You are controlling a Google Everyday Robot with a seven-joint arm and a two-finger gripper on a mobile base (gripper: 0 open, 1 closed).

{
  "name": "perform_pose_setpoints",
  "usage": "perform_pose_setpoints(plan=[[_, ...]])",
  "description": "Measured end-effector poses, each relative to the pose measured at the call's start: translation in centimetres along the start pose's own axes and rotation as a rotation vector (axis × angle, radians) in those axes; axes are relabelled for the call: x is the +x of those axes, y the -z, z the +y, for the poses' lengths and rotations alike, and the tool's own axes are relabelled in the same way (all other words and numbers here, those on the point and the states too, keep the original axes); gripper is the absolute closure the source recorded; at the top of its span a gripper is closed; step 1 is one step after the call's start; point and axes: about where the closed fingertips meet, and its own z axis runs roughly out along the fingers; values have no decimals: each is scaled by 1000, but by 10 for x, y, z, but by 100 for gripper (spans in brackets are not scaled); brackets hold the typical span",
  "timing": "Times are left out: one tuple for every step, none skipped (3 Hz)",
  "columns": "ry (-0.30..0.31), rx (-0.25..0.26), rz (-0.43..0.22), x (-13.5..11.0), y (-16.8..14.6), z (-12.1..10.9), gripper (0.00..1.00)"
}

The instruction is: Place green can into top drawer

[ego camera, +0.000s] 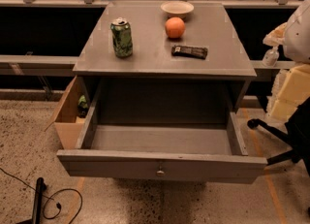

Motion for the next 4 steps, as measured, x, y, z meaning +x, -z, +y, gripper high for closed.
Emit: perform_pose_setpoints(plan=[[0,0,0,0,0,0,0],[0,20,-57,-5,-10,-9,0],[-14,36,-250,-32,-47,-38,0],[-58,40,-449,-70,-87,-74,0]])
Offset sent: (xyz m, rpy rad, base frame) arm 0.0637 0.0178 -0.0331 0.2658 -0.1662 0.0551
